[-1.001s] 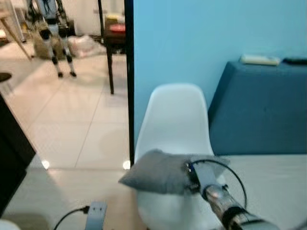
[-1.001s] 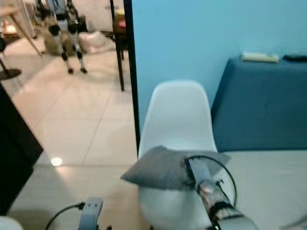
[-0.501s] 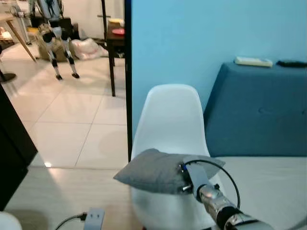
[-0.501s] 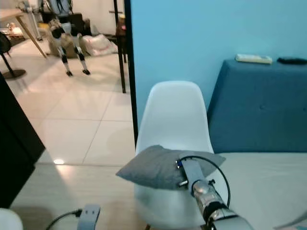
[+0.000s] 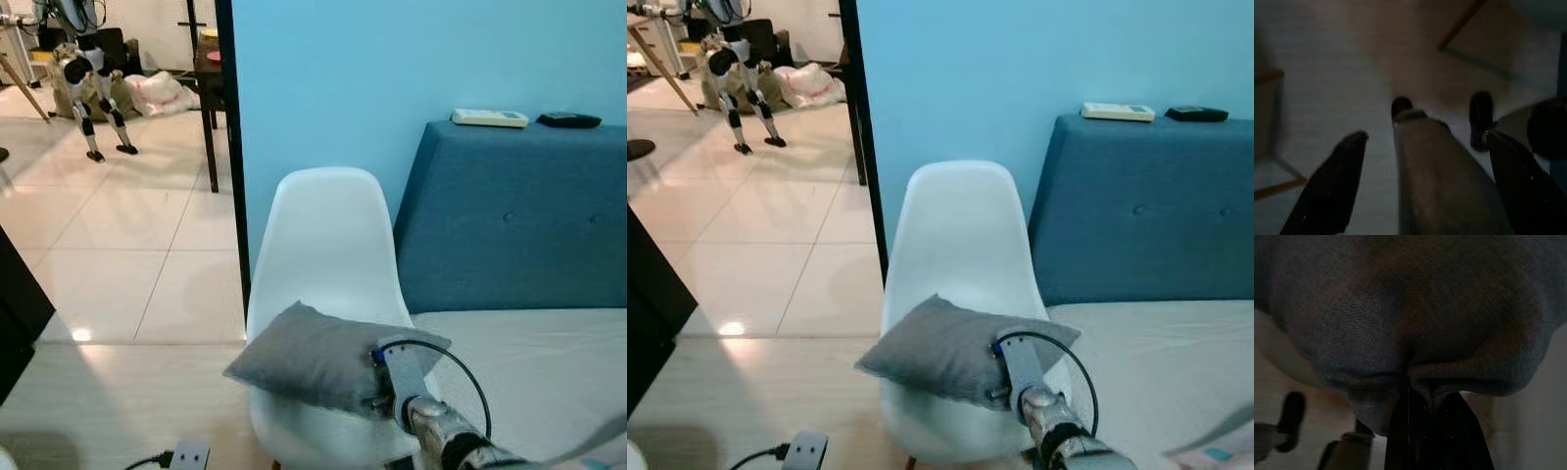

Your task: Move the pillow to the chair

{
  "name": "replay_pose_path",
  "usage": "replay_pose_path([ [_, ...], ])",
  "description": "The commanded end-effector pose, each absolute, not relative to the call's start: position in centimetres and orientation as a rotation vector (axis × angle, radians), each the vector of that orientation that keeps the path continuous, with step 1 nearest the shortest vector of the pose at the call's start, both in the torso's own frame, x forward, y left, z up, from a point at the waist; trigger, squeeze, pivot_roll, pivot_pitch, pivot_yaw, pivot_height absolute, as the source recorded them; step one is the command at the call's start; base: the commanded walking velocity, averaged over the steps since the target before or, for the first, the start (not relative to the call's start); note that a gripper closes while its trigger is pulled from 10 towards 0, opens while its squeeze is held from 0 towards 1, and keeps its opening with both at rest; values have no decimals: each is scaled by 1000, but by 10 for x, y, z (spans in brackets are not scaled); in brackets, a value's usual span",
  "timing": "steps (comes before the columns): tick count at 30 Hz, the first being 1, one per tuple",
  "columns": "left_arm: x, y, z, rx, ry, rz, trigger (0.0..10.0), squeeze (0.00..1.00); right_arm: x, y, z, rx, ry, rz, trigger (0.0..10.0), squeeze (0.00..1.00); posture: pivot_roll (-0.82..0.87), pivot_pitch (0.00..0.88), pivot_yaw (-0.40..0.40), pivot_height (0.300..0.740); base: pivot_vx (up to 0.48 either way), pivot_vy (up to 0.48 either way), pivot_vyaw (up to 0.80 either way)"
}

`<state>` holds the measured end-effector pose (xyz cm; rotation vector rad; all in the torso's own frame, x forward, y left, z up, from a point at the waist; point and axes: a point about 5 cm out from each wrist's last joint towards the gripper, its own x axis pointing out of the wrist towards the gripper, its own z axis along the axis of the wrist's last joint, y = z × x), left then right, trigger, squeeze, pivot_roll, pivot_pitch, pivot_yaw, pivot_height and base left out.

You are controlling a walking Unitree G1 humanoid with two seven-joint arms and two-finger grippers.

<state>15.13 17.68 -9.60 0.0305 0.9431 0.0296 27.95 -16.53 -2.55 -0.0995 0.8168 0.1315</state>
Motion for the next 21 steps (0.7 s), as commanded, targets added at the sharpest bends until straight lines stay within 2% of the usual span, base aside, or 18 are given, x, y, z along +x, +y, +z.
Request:
replay_pose_path([
  [1,145,185,-97,27,944,57,10000,0,292,-155,-14,-16,738,156,10000,0,104,96,-37,730,0,0,0],
  [5,144,199,-94,24,916,109,10000,0,294,-151,-13,14,737,151,10000,0,128,144,-32,710,0,0,0],
  [9,144,209,-92,20,893,141,10000,0,290,-156,-17,-76,775,123,10000,0,142,168,-29,690,0,0,0],
  [13,142,213,-91,18,881,149,10000,0,285,-167,-21,-174,805,81,10000,0,157,193,-24,675,0,0,0],
  [15,137,215,-92,17,873,152,10000,0,281,-184,-23,-271,826,18,10000,0,164,211,-18,660,0,0,0],
  [21,132,216,-93,16,879,152,10000,0,282,-206,-18,-366,826,-72,10000,0,163,214,-16,635,0,0,0],
])
